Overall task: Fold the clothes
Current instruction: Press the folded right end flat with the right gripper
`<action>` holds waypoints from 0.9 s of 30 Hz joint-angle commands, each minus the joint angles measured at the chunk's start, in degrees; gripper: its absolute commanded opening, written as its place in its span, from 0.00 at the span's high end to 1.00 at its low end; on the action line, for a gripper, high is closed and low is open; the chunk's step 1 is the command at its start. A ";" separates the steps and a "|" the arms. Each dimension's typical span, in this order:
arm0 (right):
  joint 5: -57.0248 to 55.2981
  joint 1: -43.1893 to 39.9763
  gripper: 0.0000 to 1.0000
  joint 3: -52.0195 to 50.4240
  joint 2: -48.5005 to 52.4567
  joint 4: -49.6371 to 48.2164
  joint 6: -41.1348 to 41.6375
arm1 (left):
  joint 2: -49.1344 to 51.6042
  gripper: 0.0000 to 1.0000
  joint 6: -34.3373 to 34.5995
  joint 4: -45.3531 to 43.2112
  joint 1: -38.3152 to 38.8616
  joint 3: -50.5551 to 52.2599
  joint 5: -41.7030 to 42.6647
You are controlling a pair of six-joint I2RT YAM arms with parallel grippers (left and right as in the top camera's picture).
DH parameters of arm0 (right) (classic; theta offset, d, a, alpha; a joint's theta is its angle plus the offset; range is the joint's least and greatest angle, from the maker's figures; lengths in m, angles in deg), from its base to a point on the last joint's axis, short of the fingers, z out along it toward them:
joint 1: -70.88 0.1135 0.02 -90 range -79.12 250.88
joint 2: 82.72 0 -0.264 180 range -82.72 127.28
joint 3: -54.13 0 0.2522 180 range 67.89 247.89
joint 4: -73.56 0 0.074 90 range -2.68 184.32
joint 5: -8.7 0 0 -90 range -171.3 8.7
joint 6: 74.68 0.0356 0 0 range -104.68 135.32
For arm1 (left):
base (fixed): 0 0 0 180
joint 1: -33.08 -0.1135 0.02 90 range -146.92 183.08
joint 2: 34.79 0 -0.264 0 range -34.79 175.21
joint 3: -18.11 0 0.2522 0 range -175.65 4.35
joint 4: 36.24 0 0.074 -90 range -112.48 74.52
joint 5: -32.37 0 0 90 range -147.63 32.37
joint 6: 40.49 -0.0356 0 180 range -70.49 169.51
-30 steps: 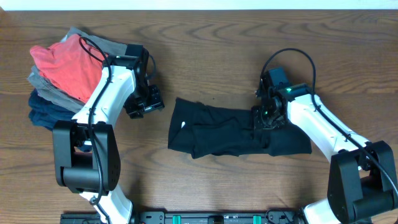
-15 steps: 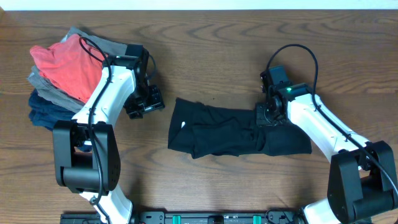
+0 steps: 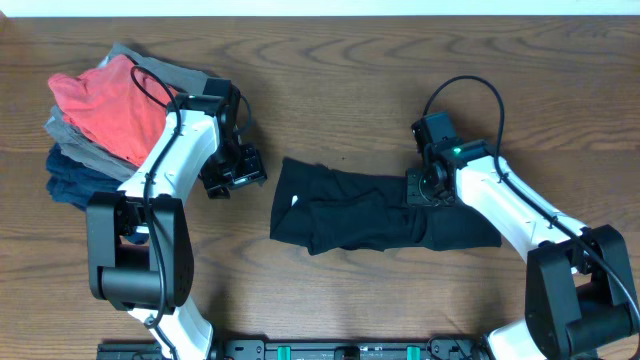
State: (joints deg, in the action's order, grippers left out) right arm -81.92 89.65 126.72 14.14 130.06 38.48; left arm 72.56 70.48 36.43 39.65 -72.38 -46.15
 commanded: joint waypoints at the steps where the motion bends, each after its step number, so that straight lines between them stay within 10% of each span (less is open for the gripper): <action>1: -0.04 0.48 0.77 -1.42 -0.15 -1.60 1.38 | -0.31 0.32 -0.28 0.17 0.04 0.50 0.11; 6: -0.04 0.48 0.99 -1.79 -0.15 -2.99 1.73 | -0.31 0.32 -0.28 0.17 0.04 0.50 0.13; 18: 1.03 0.44 0.99 -1.81 -0.15 -12.76 2.12 | -0.31 0.32 -0.28 0.20 0.04 0.50 0.13; 24: 1.33 0.44 0.58 -1.81 -0.15 -8.31 2.05 | -0.31 0.32 -0.28 0.22 0.04 0.50 0.13; 27: 1.33 0.44 0.55 -1.84 -0.15 -4.92 0.28 | -0.31 0.28 -0.31 0.28 0.04 0.50 0.35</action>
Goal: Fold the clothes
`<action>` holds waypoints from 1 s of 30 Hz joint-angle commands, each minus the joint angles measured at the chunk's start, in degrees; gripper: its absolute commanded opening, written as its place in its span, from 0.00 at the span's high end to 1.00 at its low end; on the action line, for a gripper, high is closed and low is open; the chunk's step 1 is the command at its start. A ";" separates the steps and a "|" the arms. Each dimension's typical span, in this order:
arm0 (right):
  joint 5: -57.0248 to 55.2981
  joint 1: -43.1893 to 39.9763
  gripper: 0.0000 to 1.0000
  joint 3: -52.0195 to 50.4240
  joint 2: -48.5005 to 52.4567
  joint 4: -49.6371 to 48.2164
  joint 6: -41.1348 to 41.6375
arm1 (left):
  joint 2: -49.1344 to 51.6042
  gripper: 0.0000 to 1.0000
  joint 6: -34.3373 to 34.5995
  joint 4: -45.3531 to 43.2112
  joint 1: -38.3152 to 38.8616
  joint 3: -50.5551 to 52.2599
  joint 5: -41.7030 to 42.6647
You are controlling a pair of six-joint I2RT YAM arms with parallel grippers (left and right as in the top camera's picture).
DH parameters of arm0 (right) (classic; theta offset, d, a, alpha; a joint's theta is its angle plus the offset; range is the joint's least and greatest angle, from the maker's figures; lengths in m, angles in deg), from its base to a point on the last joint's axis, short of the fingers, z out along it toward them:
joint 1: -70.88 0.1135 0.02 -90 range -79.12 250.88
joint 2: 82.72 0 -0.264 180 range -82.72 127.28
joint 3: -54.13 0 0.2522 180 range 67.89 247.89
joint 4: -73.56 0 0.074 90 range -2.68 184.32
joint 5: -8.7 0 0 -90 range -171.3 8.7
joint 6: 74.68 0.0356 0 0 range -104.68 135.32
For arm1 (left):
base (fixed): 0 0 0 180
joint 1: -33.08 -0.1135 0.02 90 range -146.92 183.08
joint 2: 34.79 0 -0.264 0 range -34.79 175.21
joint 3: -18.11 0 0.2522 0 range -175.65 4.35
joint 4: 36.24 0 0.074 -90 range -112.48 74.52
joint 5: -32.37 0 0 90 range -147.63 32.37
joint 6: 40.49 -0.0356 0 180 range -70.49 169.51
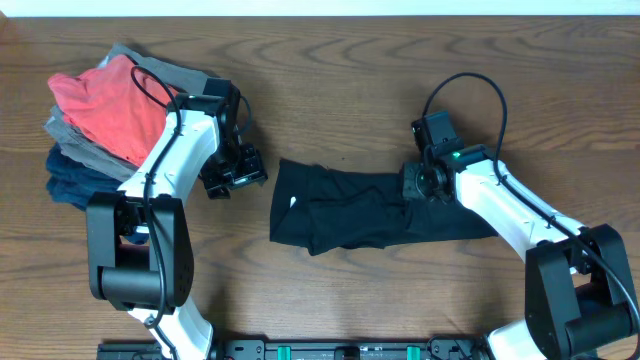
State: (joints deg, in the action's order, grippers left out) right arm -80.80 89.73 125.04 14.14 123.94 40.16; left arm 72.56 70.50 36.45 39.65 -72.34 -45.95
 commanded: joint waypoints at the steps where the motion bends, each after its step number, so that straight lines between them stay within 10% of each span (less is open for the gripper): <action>1: 0.22 0.35 0.55 -0.15 -0.15 2.27 -1.86 | -0.31 0.27 -0.35 0.39 0.04 0.46 0.87; 30: 1.88 -5.51 0.38 5.75 -9.31 12.26 -7.98 | -0.28 0.12 -16.26 -7.21 9.64 4.96 17.66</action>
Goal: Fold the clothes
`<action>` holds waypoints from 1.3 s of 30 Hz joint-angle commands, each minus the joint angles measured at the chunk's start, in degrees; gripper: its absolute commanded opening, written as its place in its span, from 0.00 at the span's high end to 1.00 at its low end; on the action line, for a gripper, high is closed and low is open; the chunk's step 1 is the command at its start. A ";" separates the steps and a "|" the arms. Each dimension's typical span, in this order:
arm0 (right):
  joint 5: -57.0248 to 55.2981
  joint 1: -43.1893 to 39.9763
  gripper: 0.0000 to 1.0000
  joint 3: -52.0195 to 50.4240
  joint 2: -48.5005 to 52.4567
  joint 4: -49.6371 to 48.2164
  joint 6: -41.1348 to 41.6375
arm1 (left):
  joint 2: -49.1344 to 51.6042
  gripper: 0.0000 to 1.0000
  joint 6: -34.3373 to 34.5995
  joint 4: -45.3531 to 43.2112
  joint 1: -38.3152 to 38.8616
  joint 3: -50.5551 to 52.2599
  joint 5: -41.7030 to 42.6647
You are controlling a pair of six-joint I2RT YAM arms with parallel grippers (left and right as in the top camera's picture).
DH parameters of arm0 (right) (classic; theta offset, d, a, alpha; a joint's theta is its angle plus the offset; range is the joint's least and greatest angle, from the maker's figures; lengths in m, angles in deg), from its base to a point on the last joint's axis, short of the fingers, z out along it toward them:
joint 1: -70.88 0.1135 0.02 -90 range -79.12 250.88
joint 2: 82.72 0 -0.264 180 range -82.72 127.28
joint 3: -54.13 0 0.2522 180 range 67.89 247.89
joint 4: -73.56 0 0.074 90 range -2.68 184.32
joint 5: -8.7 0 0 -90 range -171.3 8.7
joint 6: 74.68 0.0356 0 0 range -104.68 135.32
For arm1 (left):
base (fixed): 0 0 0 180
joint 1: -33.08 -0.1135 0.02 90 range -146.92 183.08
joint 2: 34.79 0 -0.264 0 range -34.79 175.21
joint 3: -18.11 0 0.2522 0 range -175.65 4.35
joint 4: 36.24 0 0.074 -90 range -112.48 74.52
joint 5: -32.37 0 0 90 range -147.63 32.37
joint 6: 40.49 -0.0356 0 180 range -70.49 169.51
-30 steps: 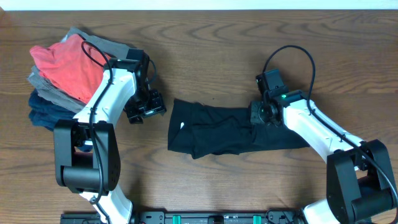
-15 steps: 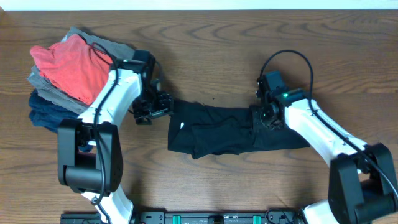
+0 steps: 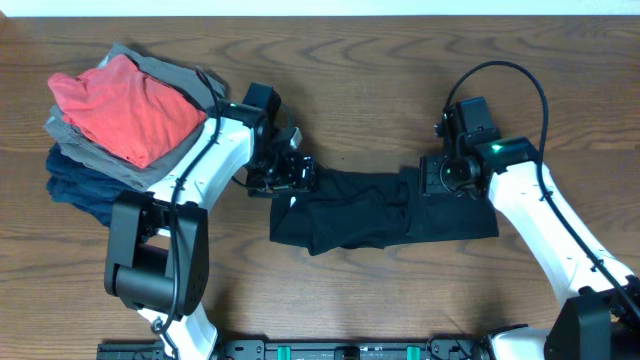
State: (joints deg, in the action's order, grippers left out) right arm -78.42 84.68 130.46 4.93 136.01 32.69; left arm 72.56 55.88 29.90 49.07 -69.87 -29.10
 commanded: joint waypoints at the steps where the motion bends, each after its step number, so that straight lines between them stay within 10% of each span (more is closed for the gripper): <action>1: -0.50 -0.46 0.38 0.33 -0.11 0.20 -0.50 | -0.24 0.11 -1.64 -2.05 0.22 3.78 0.81; 16: -0.48 -0.46 0.38 0.33 -0.11 0.24 -0.48 | -0.24 0.08 -1.55 -15.21 5.88 14.43 0.81; 26: -0.50 -0.46 0.38 0.33 -0.11 0.98 -0.50 | -0.33 0.89 -1.11 -15.32 6.40 14.38 -4.31; 39: -6.93 -8.24 0.37 0.33 -0.11 3.43 3.78 | -3.96 0.94 0.15 0.94 -4.83 1.77 -22.64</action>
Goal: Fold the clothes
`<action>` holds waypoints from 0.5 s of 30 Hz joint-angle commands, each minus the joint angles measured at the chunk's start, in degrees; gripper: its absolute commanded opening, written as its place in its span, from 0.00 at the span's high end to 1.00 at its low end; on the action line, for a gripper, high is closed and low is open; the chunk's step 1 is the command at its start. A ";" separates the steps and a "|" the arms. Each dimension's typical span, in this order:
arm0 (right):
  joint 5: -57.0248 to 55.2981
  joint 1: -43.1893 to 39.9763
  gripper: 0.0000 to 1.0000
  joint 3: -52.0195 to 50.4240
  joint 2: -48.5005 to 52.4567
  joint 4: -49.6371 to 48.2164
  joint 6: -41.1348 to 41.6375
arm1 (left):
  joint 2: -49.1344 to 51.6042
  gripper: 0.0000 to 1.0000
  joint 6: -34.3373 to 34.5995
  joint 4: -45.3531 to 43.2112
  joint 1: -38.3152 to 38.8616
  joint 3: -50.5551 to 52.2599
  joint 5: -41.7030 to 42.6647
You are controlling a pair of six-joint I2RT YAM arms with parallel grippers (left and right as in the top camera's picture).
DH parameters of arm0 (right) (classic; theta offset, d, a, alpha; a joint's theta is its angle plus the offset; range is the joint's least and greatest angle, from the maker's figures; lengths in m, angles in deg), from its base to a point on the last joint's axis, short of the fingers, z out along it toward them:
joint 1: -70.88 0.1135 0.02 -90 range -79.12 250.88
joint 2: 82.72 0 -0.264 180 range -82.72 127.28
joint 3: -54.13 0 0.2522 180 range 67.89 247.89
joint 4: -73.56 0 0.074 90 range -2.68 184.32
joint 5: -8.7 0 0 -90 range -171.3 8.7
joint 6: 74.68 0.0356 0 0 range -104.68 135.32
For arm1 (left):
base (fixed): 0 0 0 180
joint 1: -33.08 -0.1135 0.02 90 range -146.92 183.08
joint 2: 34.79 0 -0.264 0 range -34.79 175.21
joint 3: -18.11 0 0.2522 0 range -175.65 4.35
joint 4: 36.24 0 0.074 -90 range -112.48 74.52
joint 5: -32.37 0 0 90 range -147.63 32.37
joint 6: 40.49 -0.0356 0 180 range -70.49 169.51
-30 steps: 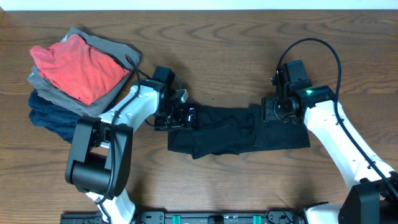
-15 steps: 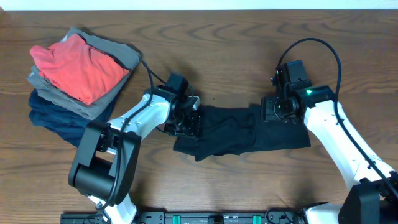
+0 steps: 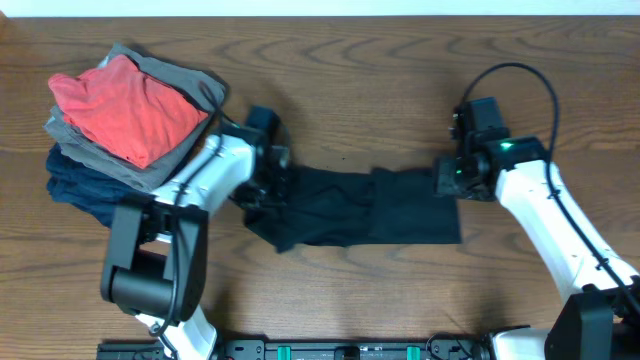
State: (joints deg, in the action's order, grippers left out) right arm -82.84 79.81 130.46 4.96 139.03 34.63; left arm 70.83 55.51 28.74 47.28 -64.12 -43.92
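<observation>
A black garment (image 3: 350, 208) lies spread lengthwise across the middle of the wooden table (image 3: 340, 90). My left gripper (image 3: 264, 186) is down on its left end, where the cloth is bunched, and looks shut on it. My right gripper (image 3: 447, 180) rests at the garment's upper right corner. Its fingers are dark against the dark cloth, so their state does not show.
A pile of folded clothes sits at the far left: a red piece (image 3: 120, 105) on top, grey under it, and navy (image 3: 75, 182) at the bottom. Both arm bases stand at the near table edge.
The black garment has shifted to the left; its right edge now lies beside my right gripper. My left gripper has moved left and slightly nearer, onto the bunched left end.
At first my left gripper hung off the cloth to its left, while the right one pressed on the garment's right half. Then the left gripper stood at the garment's upper left corner and the right at its top edge. Now the whole garment lies further left.
</observation>
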 commanded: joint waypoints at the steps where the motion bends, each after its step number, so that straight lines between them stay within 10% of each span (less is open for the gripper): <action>1: -2.56 -4.59 0.37 0.33 -0.13 0.63 1.36 | -2.27 0.94 0.76 3.41 -4.09 -5.11 -9.09; 7: -2.58 -9.99 0.37 0.28 -0.07 2.71 -3.34 | -2.32 0.94 2.91 12.28 -8.15 -12.59 -9.60; 15: -2.56 -10.25 0.37 -1.05 -0.02 2.86 -3.74 | -2.34 0.94 7.10 14.88 -2.99 -21.05 10.64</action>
State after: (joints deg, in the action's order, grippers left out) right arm -84.83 69.71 130.35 4.96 141.91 32.14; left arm 69.76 59.20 44.13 41.55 -82.85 -43.11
